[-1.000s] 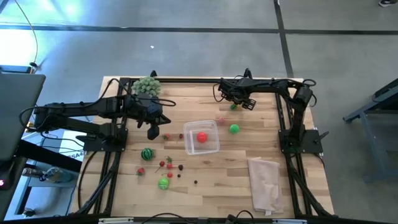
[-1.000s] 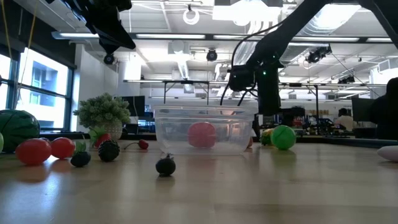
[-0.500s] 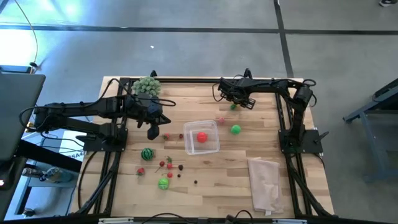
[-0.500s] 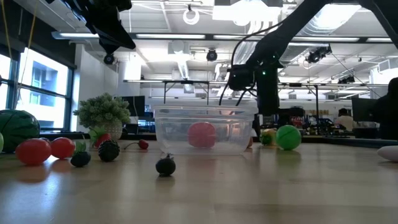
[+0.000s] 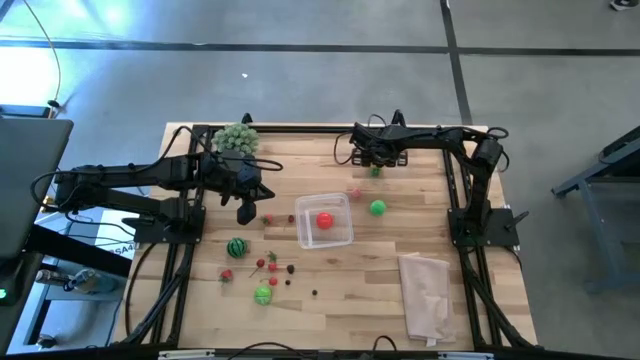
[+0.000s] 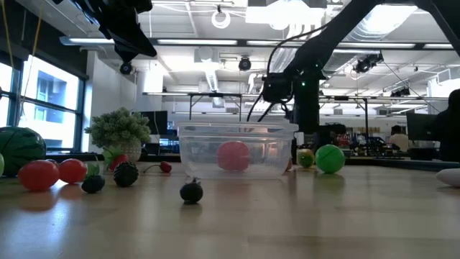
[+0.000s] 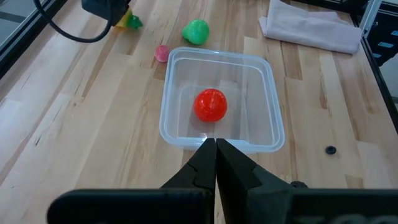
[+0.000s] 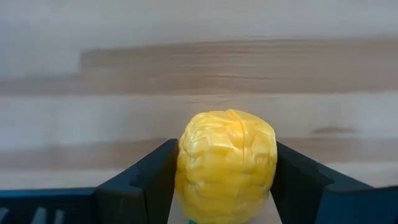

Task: Pick and placing Produce into tupperware
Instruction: Put the yellow pineapple into the transparent bin

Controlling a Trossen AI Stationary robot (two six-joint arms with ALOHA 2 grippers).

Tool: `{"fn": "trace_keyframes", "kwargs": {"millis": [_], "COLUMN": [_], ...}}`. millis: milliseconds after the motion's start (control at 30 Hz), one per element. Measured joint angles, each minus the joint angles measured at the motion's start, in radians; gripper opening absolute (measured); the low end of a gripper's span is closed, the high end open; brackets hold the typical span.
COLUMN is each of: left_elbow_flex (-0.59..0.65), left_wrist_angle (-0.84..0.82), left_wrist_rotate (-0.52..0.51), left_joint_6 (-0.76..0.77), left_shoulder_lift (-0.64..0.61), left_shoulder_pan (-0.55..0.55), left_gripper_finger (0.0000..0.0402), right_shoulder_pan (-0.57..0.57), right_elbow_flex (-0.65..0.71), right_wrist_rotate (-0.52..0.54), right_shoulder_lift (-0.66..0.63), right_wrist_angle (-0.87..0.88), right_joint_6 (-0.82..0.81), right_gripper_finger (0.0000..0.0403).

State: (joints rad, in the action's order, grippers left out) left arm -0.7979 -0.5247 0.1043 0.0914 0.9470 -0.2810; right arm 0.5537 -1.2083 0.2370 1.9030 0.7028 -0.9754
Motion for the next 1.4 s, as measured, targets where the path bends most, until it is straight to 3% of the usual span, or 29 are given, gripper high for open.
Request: {"fn": "trace_keyframes", "kwargs": {"millis": [200, 633, 1067, 1400], "left_elbow_flex": [0.0, 0.0, 0.0, 0.0], "left_wrist_angle": [0.0, 0.0, 0.0, 0.0], "left_wrist_rotate": [0.0, 0.0, 0.0, 0.0], "left_joint_6": [0.0, 0.0, 0.0, 0.0], "left_shoulder_lift": [0.0, 0.0, 0.0, 0.0], "left_shoulder_pan": [0.0, 0.0, 0.0, 0.0], "left_gripper_finger": [0.0001, 0.0001, 0.0001, 0.0001], "right_shoulder_pan": [0.0, 0.0, -0.013, -0.172], "right_elbow_flex": [0.0, 0.0, 0.0, -0.002], "right_wrist_rotate": [-0.047, -0.062, -0.054, -0.054], "right_shoulder_lift": [-0.001, -0.001, -0.042, -0.288], "right_wrist_angle": [-0.025, -0.062, -0.087, -0.088], "right_joint_6": [0.28, 0.593, 0.682, 0.73], "right_gripper_finger": [0.0205, 0.0205, 0.0204, 0.0204]}}
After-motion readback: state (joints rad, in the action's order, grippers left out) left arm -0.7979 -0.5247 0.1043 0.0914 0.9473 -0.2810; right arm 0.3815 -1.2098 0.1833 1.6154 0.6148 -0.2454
